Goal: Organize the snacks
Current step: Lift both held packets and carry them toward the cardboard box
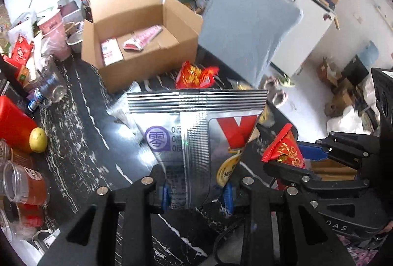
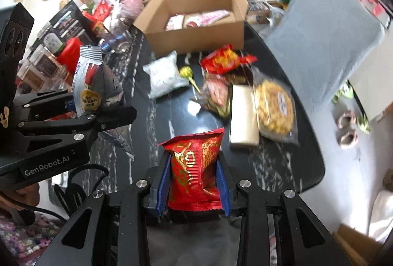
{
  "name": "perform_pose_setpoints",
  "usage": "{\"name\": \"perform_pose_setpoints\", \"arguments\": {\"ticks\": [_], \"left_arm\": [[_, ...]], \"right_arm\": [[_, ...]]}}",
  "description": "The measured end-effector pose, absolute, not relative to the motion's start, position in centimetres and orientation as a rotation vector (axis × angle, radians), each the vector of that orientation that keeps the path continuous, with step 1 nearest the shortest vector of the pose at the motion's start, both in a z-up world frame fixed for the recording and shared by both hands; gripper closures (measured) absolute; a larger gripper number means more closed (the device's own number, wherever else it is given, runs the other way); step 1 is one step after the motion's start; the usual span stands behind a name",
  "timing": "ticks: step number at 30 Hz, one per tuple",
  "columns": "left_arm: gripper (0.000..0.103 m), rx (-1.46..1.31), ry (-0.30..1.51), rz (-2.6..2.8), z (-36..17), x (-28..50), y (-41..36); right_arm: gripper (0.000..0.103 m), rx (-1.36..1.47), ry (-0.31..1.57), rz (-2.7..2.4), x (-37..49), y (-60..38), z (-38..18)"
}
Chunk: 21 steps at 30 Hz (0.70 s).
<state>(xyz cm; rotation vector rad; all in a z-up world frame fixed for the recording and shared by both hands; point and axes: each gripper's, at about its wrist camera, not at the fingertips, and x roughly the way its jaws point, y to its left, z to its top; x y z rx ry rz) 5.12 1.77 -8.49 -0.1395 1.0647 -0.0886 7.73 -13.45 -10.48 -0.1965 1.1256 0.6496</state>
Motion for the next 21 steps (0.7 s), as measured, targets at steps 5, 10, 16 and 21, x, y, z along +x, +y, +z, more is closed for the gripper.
{"name": "perform_pose_setpoints", "arguments": {"ticks": [5,10,16,21], "left_arm": [[0.071,-0.176,1.02,-0.063,-6.8,6.2,3.1],[0.071,-0.192,0.973,-0.035,-5.0,7.9,4.4],[0.071,-0.213,0.929,-0.001,-3.0,10.8,5.9],[0.071,-0.238,0.897,0.022,-1.7,13.8,7.1]], "right_arm": [[0.069,-0.178,1.112,0.707,9.8,-12.3,-8.3],[0.069,-0.162,1.084,0.738,12.4,-11.1,-6.2],[0.069,-0.147,1.074,0.785,16.0,-9.7,-4.7],[0.069,-0.158,1.052,0.818,19.1,-8.3,-3.6]]}}
